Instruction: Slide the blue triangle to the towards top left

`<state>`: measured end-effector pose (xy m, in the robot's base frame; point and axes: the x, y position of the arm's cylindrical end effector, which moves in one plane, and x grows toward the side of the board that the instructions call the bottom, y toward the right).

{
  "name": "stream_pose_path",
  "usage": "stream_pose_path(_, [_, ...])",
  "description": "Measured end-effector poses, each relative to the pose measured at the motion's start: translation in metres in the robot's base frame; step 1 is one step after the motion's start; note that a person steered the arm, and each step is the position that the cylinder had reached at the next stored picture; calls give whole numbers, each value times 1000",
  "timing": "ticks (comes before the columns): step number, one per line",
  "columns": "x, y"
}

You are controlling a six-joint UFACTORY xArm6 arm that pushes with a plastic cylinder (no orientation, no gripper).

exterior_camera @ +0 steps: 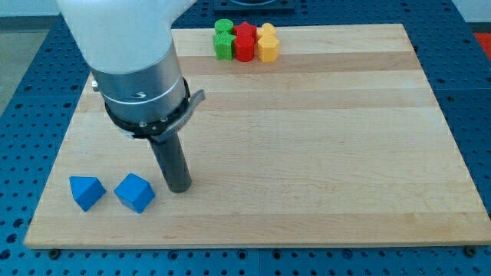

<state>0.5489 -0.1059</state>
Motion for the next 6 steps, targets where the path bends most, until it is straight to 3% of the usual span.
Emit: stream_pose_path(6, [17,-51])
